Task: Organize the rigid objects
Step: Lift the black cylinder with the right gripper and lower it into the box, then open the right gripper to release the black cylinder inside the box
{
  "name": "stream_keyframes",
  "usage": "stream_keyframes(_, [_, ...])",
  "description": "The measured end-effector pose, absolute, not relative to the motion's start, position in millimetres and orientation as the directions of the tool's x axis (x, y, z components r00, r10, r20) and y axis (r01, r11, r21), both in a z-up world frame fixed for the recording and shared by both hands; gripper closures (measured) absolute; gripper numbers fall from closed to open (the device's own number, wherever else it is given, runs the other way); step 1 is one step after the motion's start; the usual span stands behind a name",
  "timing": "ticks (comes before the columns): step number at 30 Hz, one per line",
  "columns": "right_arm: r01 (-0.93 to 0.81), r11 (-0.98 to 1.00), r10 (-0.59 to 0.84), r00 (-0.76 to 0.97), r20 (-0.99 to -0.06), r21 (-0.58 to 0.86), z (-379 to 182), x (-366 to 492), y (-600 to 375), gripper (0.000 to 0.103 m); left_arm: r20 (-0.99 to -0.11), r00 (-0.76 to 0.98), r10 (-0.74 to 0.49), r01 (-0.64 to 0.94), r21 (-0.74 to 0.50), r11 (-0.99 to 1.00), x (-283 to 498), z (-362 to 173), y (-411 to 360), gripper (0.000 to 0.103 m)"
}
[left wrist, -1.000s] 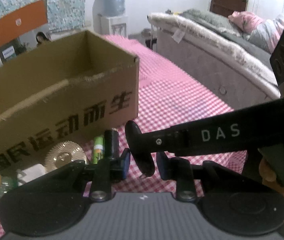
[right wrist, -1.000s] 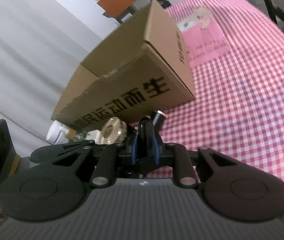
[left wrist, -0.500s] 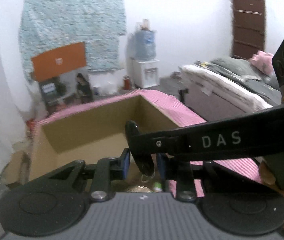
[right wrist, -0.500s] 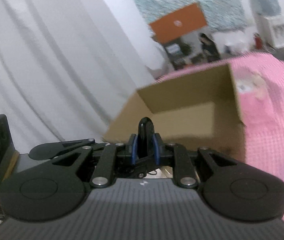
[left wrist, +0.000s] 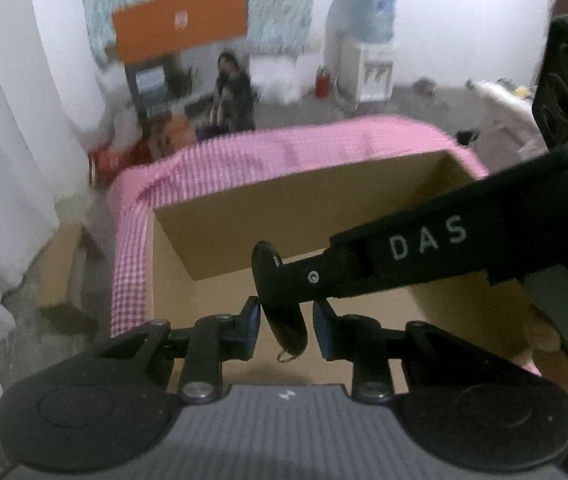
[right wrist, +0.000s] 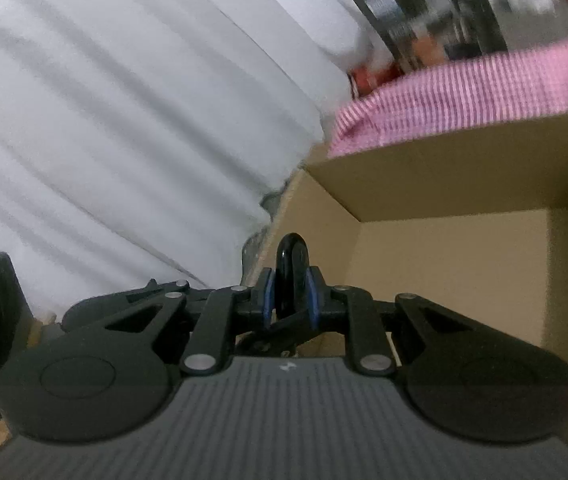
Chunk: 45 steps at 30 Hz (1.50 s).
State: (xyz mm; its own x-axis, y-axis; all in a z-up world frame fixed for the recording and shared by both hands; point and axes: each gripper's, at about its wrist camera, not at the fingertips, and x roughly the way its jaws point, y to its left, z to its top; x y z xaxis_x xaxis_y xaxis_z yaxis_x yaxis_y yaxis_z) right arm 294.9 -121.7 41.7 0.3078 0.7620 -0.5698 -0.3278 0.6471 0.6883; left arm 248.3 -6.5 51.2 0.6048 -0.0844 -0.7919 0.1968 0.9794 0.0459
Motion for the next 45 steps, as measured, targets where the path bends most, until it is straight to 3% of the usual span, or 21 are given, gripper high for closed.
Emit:
stream_keyframes(7, [-0.198,0.663,0.748,0.223,-0.625,0.722,1,354,-96,0.087,-0.85,0.527,-0.027,0.156,0.065,0.986,292,19,11,0.073])
stream_keyframes(12, [-0.134,0.672,0.738,0.203,-0.644,0.728,-24,363,-91,0.087,-0.845,0.535,-0.009,0.143,0.08,0.987,301,15,11,0.057])
stream_keyframes(24, [-0.127,0.674,0.73,0.263,-0.631,0.727,-14,359,-116,0.084,-0.806,0.589,-0.059,0.148,0.036,0.988,278,39,15,0.046])
stream_keyframes(36, [-0.323,0.655,0.743,0.438,-0.506,0.683,78,229,-210,0.078,-0.677,0.718,-0.16,0.23,0.014,0.973,175,102,9,0.029])
stream_keyframes(41, [-0.34,0.658,0.731,0.502,-0.462,0.672,84,160,-257,0.078,-0.646,0.722,-0.248,0.319,-0.008,0.948,126,104,-10,0.024])
stream_keyframes(45, [-0.301,0.717,0.667,0.558,-0.494,0.629,62,114,-287,0.078,-0.655,0.687,-0.315,0.396,-0.027,0.918,98,83,-38,0.024])
